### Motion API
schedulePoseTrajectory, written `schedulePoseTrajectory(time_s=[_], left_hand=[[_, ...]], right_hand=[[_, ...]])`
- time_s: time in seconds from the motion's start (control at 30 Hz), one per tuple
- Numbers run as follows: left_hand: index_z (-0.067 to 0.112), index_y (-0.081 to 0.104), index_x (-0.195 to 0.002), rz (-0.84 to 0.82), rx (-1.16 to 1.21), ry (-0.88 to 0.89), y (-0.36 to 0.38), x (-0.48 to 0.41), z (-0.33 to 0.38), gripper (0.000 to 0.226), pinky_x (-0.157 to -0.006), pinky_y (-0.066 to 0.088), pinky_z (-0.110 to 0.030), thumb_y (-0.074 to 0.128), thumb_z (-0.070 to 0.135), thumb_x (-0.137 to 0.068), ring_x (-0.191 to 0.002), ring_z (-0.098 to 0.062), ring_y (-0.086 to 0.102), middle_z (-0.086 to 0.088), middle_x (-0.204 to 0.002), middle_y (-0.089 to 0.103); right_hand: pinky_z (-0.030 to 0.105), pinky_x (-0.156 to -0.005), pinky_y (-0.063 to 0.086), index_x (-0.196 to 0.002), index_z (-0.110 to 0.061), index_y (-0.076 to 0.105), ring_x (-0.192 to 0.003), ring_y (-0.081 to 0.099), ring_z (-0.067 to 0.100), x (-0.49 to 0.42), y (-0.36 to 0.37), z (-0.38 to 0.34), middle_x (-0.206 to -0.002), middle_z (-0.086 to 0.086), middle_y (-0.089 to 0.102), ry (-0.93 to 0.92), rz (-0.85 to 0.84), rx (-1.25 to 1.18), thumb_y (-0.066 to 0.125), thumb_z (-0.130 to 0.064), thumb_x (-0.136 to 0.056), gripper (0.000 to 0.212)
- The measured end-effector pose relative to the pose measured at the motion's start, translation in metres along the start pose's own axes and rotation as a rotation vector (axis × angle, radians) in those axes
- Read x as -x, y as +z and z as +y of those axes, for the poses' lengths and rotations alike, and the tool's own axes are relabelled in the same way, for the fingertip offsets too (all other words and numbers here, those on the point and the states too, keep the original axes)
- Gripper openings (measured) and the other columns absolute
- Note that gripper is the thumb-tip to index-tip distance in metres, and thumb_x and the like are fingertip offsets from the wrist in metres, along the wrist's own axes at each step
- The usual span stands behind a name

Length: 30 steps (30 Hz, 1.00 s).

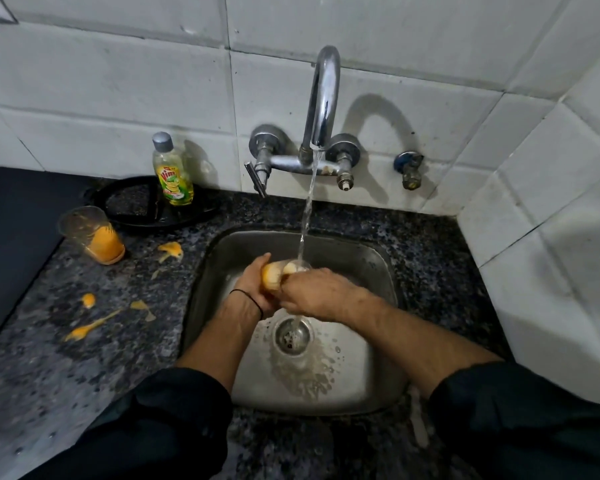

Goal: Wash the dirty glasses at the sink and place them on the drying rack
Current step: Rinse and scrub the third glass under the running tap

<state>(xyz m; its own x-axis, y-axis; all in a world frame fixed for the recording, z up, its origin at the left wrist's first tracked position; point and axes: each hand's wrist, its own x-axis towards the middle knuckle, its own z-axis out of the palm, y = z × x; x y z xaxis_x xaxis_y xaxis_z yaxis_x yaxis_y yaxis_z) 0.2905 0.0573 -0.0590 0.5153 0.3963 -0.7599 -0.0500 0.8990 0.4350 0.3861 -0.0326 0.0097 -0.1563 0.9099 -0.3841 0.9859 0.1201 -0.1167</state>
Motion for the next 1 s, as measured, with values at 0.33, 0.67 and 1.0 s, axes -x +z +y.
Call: schedulePoseTrajectory(time_s=[0.33,0.67,1.0], left_hand=[[0.003,0.069,-0.115,-0.148,0.165,0.264,-0.021,0.004,-0.005,0.041,-0.073,0.056,-0.037,0.065,0.036,-0.092,-0.087,-0.026,0.066,-0.016,-0.109,0.064],[0.001,0.066,-0.097,0.039,-0.021,-0.035,-0.004,0.006,0.006,0.057,-0.062,0.060,-0.042,0.052,0.056,-0.094,-0.079,-0.034,0.067,-0.021,-0.081,0.072],[0.006,0.080,-0.079,-0.113,0.314,0.298,-0.011,0.008,-0.019,0.054,-0.075,0.049,-0.033,0.046,0.043,-0.099,-0.070,-0.022,0.070,-0.010,-0.080,0.074]], right_hand=[[0.024,-0.077,0.056,-0.123,-0.010,0.068,-0.097,0.067,0.015,-0.009,0.032,-0.007,-0.118,0.006,0.070,0.221,0.528,-1.382,0.059,-0.014,-0.099,0.026],[0.037,-0.105,0.041,-0.129,-0.025,0.058,-0.123,0.055,0.023,0.007,0.013,0.008,-0.125,0.002,0.060,-0.069,0.145,0.009,0.047,-0.027,-0.101,0.030],[0.034,-0.082,0.057,-0.106,-0.019,0.075,-0.087,0.068,0.010,-0.014,0.011,-0.025,-0.094,-0.009,0.073,0.306,0.496,-1.131,0.067,-0.008,-0.090,0.021]])
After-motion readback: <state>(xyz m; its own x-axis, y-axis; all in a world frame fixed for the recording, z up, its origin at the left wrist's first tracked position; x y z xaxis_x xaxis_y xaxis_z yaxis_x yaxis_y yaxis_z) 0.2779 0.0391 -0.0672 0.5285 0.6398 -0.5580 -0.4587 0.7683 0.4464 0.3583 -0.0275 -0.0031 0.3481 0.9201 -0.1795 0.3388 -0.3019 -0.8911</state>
